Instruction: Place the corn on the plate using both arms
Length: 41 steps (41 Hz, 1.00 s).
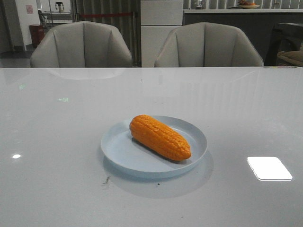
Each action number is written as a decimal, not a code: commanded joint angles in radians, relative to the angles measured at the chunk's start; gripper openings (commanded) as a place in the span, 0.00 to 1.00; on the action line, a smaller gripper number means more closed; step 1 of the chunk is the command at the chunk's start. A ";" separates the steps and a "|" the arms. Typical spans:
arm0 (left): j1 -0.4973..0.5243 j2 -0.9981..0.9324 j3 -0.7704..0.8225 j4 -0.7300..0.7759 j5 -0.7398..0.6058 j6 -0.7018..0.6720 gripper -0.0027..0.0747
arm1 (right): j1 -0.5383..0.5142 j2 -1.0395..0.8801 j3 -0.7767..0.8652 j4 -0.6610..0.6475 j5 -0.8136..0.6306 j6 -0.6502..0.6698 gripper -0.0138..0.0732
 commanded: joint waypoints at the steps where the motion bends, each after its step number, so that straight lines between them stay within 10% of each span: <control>1: 0.001 -0.010 -0.039 -0.005 -0.059 -0.008 0.62 | -0.006 -0.094 0.119 0.008 -0.089 0.038 0.84; 41: 0.001 -0.010 -0.039 -0.001 0.056 -0.008 0.62 | -0.006 -0.231 0.327 0.012 -0.126 0.121 0.84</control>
